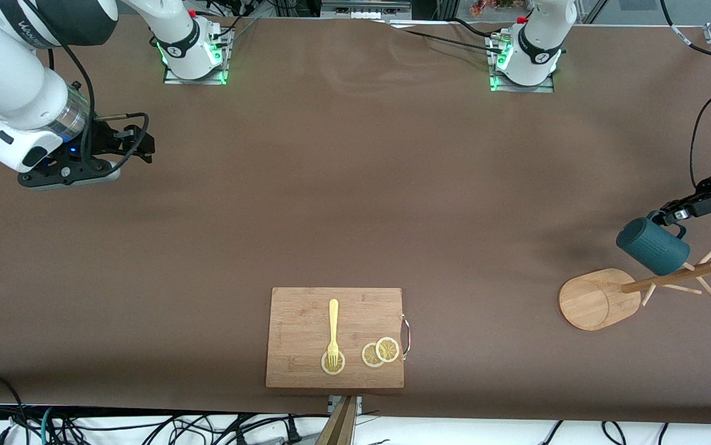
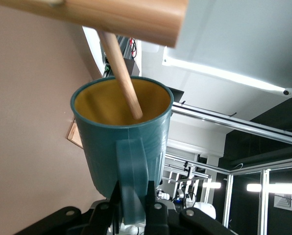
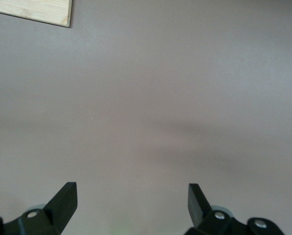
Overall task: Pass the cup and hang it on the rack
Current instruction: 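Carry the mug with the left gripper over the wooden rack, then lower the mug handle onto a rack peg and open the left gripper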
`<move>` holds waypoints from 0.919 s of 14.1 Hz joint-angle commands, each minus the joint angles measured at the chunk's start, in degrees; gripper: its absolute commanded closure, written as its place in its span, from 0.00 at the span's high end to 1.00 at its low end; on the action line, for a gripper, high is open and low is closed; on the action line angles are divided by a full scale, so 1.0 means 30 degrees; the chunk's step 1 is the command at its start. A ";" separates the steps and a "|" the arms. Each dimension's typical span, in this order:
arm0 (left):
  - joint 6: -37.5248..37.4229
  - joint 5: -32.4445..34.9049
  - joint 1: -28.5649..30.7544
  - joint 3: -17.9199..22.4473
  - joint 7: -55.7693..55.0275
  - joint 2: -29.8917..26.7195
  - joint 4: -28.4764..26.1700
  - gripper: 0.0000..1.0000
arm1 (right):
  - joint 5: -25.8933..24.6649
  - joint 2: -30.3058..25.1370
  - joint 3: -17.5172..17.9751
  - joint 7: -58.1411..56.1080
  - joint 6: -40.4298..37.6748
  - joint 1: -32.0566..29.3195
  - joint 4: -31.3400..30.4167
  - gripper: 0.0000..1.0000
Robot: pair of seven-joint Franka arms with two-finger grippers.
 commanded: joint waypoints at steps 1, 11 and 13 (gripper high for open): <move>-0.0237 -0.0456 0.0261 -0.0089 -0.0230 0.0371 0.0588 0.00 | -0.0257 0.0085 0.0027 -0.0158 -0.0066 0.0027 0.0300 1.00; -0.0324 0.0394 0.1052 -0.0089 0.0531 0.1161 0.2053 0.00 | -0.0257 0.0085 0.0027 -0.0158 -0.0066 0.0027 0.0300 1.00; -0.0441 0.0394 0.1111 -0.0089 0.0531 0.1628 0.2550 0.01 | -0.0257 0.0085 0.0027 -0.0158 -0.0066 0.0027 0.0300 1.00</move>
